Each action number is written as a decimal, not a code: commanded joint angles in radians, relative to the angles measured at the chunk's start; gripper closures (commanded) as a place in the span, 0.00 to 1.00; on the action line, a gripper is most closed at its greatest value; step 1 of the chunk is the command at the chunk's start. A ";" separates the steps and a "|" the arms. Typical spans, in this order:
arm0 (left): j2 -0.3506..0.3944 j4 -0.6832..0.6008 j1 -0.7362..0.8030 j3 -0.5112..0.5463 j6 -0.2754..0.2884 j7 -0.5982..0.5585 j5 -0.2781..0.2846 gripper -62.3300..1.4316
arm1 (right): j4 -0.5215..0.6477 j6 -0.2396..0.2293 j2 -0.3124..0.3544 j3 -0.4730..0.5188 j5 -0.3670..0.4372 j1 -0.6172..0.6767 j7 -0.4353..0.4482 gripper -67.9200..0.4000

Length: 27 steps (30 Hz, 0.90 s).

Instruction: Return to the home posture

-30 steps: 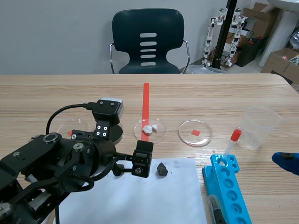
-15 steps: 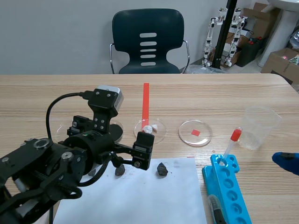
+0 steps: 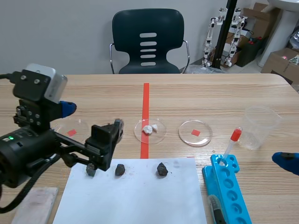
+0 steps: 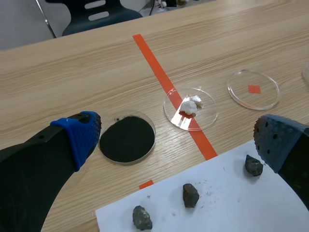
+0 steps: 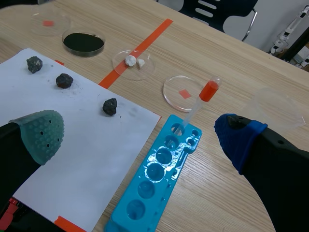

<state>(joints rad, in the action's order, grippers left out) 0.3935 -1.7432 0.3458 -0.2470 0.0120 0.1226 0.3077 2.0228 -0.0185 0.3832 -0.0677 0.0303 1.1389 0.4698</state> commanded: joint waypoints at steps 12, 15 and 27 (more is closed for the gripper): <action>0.007 -0.100 0.319 0.208 0.151 -0.270 -0.150 0.00 | 0.023 0.003 0.010 0.001 0.006 -0.009 0.014 0.00; 0.007 -0.108 0.379 0.221 0.161 -0.343 -0.200 0.00 | 0.023 0.003 0.010 0.001 0.006 -0.009 0.014 0.00; 0.006 -0.176 0.554 0.267 0.160 -0.499 -0.268 0.00 | 0.023 0.003 0.010 0.001 0.006 -0.009 0.014 0.00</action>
<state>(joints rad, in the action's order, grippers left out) 0.3996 -1.9018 0.9123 0.0204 0.1761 -0.3702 0.0330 2.0228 -0.0185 0.3832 -0.0677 0.0303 1.1389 0.4698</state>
